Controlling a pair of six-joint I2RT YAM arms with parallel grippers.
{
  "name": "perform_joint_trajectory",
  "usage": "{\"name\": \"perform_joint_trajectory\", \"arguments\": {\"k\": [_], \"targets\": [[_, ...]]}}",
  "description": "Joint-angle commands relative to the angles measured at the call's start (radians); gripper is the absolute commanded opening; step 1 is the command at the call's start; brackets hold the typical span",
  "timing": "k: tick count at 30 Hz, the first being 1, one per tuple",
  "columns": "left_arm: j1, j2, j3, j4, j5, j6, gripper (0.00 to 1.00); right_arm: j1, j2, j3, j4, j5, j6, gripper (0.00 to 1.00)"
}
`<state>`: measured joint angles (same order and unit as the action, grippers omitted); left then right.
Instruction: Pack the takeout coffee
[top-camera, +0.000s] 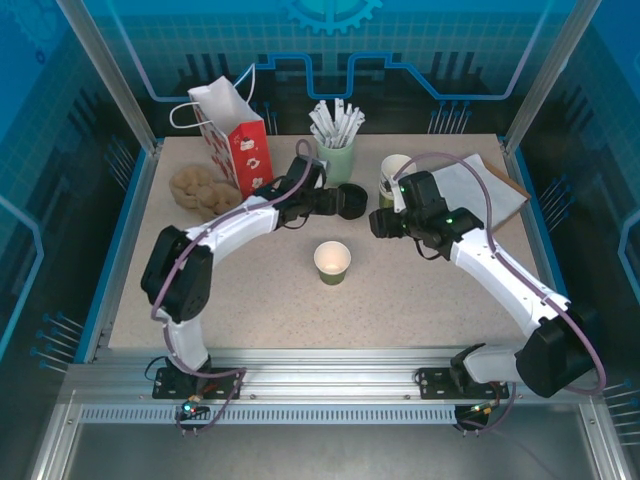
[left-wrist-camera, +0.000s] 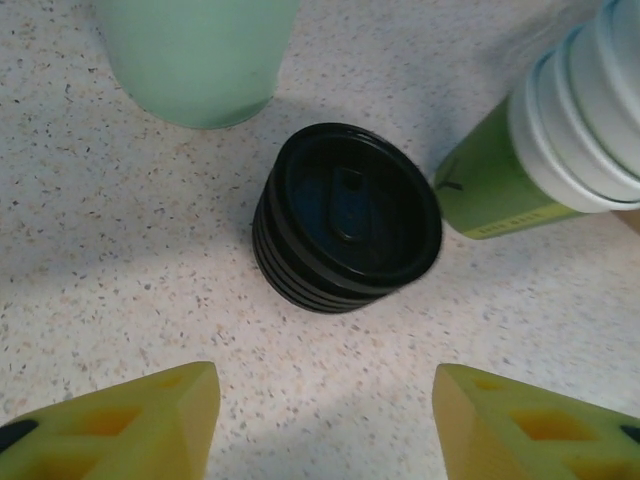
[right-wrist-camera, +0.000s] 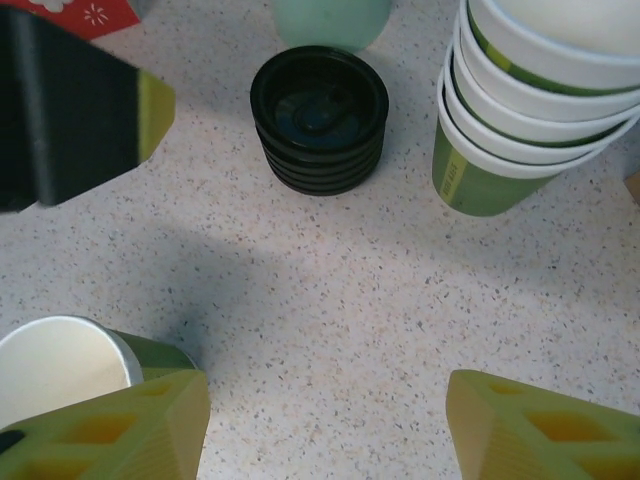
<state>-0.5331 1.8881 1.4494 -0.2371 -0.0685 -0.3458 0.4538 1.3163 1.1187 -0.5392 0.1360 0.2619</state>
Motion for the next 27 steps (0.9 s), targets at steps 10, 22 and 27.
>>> {"name": "perform_joint_trajectory", "arguments": {"k": [10, 22, 27], "targets": [[-0.003, 0.235, 0.249, -0.059, -0.051, 0.022, 0.45, -0.02, 0.012, 0.01, -0.025, -0.007, -0.013, 0.66], [-0.004, 0.347, 0.374, -0.132, -0.106, 0.053, 0.4, -0.025, 0.014, -0.016, -0.005, -0.026, -0.006, 0.67], [-0.004, 0.363, 0.39, -0.138, -0.113, 0.064, 0.36, -0.027, 0.014, -0.02, 0.001, -0.029, -0.003, 0.67]]}}
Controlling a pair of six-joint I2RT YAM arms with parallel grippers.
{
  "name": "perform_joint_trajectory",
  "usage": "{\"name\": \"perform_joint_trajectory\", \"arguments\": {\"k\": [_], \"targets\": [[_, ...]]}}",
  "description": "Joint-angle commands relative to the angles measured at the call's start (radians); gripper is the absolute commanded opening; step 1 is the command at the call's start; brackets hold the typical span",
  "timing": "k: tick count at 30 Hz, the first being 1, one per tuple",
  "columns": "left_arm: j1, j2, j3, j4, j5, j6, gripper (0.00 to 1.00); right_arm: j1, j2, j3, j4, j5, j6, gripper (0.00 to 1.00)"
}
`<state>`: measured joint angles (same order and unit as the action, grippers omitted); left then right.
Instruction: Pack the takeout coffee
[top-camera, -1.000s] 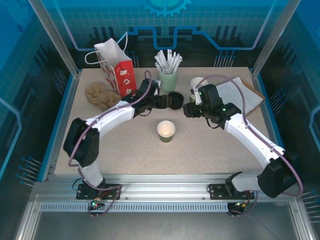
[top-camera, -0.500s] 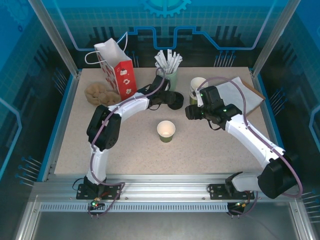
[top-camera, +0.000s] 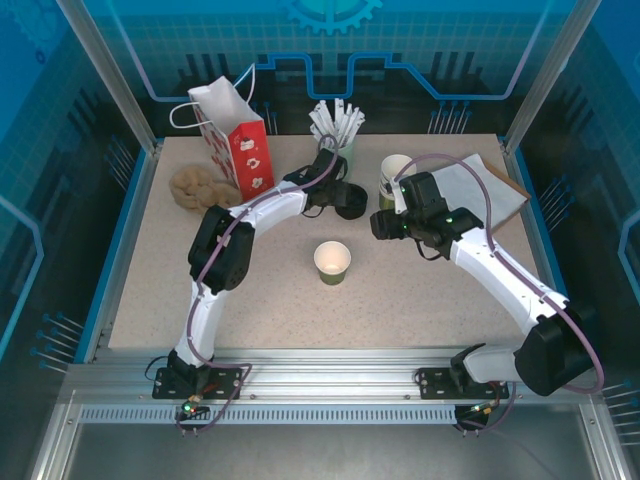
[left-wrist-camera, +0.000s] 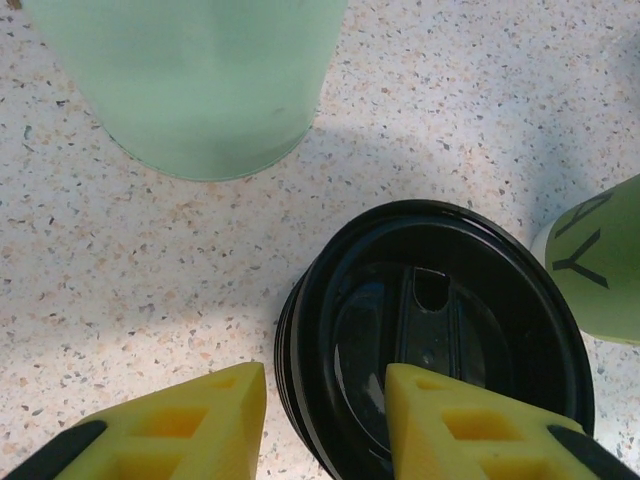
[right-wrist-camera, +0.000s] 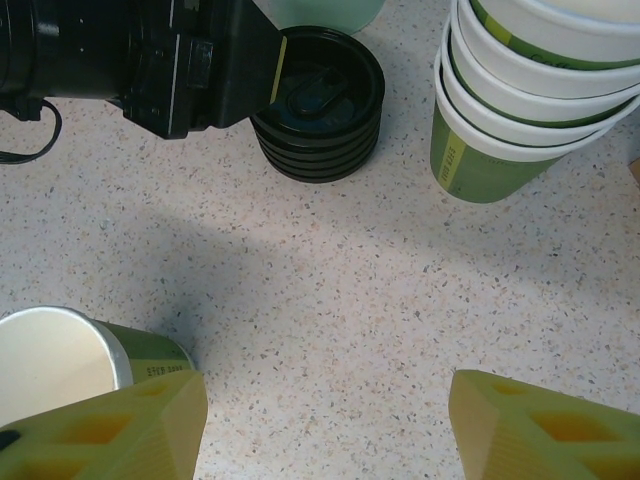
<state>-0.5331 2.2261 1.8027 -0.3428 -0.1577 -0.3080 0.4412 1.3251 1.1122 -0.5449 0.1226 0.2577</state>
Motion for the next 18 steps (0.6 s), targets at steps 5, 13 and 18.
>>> {"name": "perform_joint_trajectory", "arguments": {"k": [5, 13, 18], "targets": [[-0.003, 0.033, 0.041, -0.039, -0.025, 0.03, 0.33, -0.016, 0.003, -0.024, 0.013, -0.024, 0.008, 0.67], [-0.003, 0.038, 0.04, -0.042, -0.025, 0.036, 0.29, -0.017, 0.001, -0.032, 0.015, -0.028, 0.014, 0.67], [-0.003, 0.032, 0.04, -0.039, -0.024, 0.036, 0.25, -0.017, -0.006, -0.037, 0.017, -0.026, 0.015, 0.67]]}}
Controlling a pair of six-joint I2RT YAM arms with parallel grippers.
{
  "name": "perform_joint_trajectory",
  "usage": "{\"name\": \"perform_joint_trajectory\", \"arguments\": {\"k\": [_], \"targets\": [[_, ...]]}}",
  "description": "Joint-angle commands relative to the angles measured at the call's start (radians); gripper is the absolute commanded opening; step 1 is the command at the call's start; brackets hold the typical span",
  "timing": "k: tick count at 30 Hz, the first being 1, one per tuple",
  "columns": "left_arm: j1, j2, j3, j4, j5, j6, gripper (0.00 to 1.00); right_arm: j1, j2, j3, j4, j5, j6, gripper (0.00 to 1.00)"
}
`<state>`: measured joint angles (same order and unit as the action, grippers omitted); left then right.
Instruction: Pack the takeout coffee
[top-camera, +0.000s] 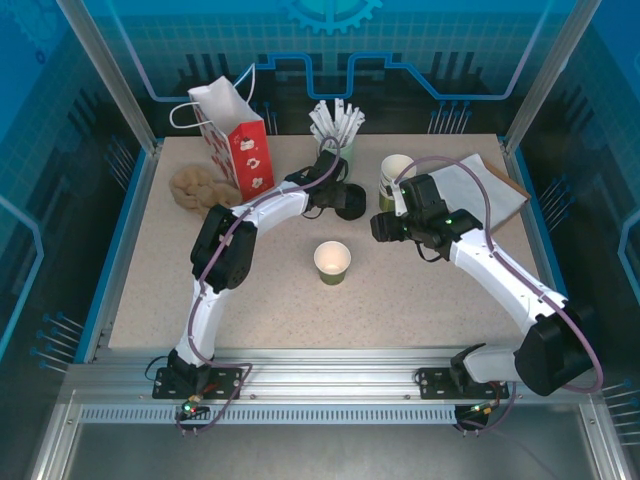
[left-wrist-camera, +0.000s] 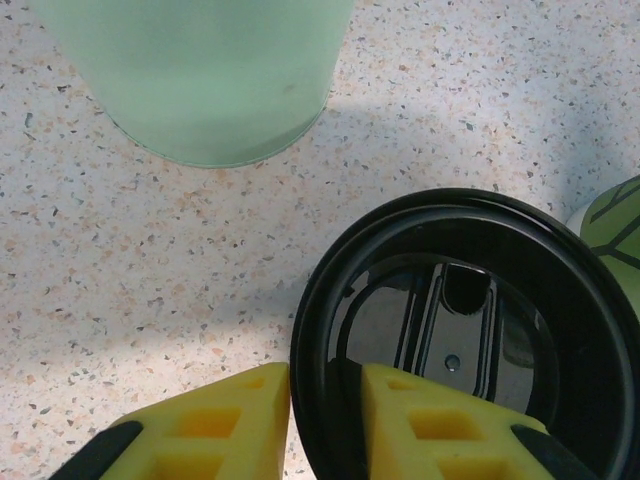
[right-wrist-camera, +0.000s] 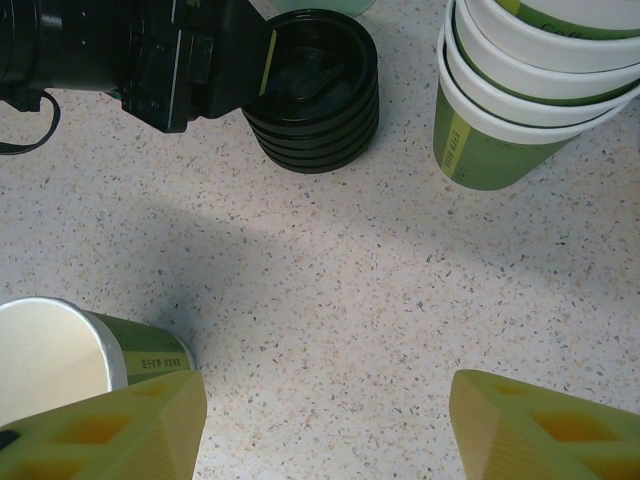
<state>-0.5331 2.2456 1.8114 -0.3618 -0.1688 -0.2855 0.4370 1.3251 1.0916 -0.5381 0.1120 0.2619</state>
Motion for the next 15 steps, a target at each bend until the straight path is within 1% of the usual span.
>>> {"name": "perform_joint_trajectory", "arguments": {"k": [1, 15], "targets": [[-0.004, 0.011, 0.031, -0.019, -0.014, 0.014, 0.25, -0.012, -0.007, -0.018, 0.01, -0.017, 0.011, 0.67], [-0.003, -0.044, 0.012, 0.004, -0.008, 0.004, 0.21, -0.014, -0.023, -0.022, -0.003, -0.017, 0.013, 0.67]]}}
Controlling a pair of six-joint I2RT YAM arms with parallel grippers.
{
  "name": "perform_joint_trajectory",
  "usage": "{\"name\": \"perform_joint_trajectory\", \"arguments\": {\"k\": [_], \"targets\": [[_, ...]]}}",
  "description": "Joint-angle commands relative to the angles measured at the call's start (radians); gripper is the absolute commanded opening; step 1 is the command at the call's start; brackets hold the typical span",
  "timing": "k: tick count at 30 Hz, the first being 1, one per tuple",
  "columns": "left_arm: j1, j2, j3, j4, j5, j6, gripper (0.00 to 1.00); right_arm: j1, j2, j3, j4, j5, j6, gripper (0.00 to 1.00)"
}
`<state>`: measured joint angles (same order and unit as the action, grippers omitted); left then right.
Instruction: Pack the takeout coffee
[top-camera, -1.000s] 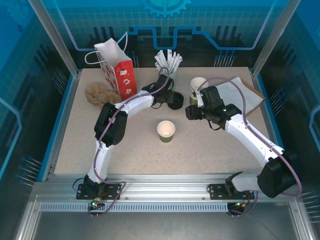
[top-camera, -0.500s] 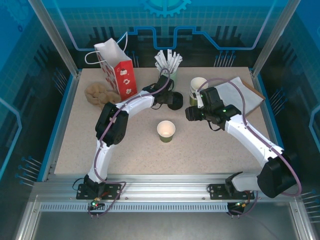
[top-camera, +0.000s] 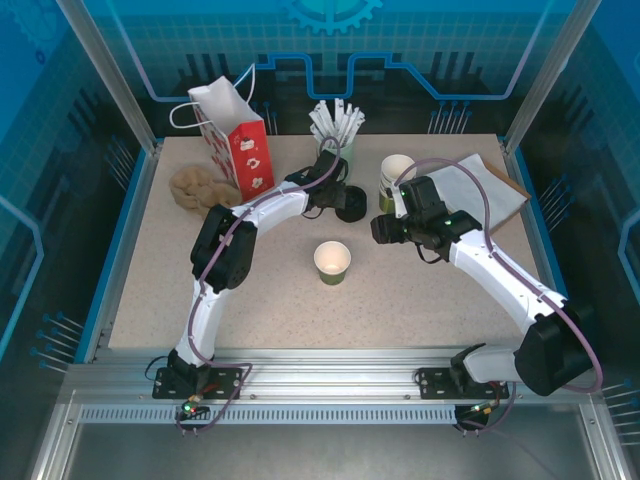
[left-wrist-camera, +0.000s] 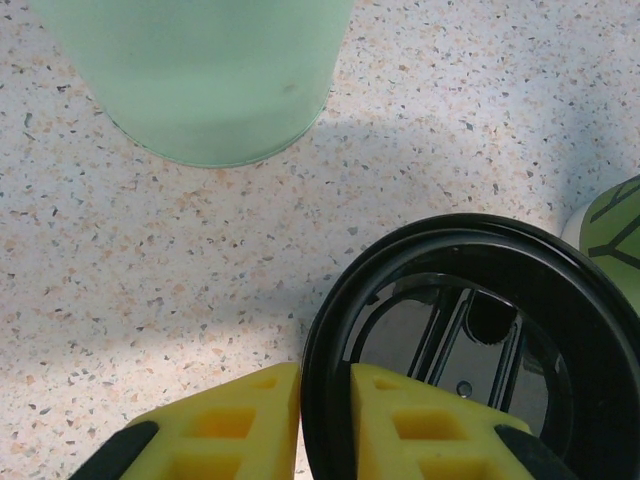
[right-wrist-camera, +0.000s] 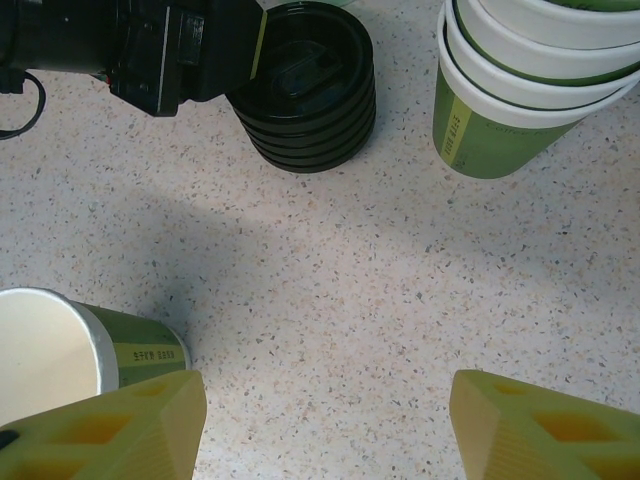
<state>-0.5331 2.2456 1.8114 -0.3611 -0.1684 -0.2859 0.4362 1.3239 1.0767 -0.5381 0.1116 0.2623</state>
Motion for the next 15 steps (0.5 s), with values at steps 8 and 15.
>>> {"name": "perform_joint_trajectory", "arguments": {"k": [8, 15], "targets": [[-0.004, -0.1, -0.028, 0.03, 0.003, -0.011, 0.19, -0.013, -0.022, 0.019, -0.021, -0.022, 0.003, 0.67], [-0.002, -0.126, -0.046, 0.042, 0.0, -0.005, 0.18, -0.013, -0.001, 0.051, -0.035, -0.031, -0.008, 0.68]]}}
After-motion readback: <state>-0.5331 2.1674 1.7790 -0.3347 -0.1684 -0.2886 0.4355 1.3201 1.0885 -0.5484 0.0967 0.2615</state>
